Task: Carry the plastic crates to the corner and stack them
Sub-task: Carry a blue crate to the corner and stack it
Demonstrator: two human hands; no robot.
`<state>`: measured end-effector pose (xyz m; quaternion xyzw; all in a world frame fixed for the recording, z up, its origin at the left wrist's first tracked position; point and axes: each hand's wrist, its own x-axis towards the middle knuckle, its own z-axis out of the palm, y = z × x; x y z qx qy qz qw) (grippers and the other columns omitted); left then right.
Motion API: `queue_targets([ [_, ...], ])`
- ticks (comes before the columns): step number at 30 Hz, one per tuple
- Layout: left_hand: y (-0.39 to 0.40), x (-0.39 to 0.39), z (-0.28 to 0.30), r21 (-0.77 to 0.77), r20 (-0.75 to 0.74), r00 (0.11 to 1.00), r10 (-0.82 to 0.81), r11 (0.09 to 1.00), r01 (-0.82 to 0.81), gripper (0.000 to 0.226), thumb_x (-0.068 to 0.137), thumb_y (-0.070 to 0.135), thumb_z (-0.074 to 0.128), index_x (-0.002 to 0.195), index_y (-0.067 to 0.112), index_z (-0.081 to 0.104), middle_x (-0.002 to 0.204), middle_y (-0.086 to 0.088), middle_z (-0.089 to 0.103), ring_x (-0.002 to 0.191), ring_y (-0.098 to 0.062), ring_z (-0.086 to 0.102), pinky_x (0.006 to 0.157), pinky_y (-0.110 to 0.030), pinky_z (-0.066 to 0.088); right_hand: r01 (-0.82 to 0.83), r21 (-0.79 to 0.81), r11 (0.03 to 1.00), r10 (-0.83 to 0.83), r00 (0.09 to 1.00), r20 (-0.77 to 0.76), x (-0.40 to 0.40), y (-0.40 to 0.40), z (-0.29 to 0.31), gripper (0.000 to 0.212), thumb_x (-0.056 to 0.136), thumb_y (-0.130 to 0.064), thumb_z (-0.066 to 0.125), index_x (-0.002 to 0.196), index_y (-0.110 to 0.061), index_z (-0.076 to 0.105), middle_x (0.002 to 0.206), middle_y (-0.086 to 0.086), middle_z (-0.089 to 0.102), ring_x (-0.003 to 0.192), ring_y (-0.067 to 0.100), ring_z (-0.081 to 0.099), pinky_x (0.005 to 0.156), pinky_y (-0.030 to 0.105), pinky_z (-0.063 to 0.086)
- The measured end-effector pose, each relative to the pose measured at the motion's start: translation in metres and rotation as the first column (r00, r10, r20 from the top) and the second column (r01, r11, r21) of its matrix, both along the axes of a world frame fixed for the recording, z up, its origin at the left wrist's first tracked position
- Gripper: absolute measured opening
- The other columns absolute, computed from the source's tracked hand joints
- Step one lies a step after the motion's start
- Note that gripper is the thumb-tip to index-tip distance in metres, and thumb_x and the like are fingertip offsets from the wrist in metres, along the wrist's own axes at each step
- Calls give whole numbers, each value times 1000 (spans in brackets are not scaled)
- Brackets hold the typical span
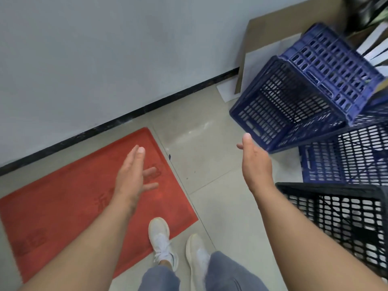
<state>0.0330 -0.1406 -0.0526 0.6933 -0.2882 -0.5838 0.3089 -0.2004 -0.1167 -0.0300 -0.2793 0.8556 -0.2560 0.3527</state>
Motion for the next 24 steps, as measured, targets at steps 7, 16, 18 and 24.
queue_targets([
  [7,-35,-61,-26,2,-3,996,-94,996,94,54,98,51,30,145,27,33,124,-1,60,110,-18,59,86,-33,49,-31,-78,996,20,990,-139,-70,-41,-18,46,92,-53,41,119,-22,62,122,2,60,114,20,54,100,43,42],
  [16,-46,-163,-57,53,-17,996,-91,994,92,54,97,50,33,145,23,34,123,-6,61,105,-21,62,84,-37,51,-119,-15,993,107,937,-332,-217,-101,-17,48,94,-41,47,140,-25,46,138,6,48,124,25,46,96,40,39],
  [18,-52,-179,-63,60,-12,996,-89,994,89,55,97,50,33,145,23,35,123,-6,61,105,-22,62,85,-38,51,-154,8,988,145,911,-386,-241,-119,-20,45,95,-37,46,139,-25,47,138,7,46,127,29,43,96,40,37],
  [24,-69,-206,-83,65,8,997,-72,995,72,55,97,50,33,145,23,35,121,-3,62,105,-21,63,86,-39,52,-173,255,951,279,833,-478,-283,-165,-40,51,97,-44,41,145,-30,34,150,10,28,137,34,27,108,49,24],
])
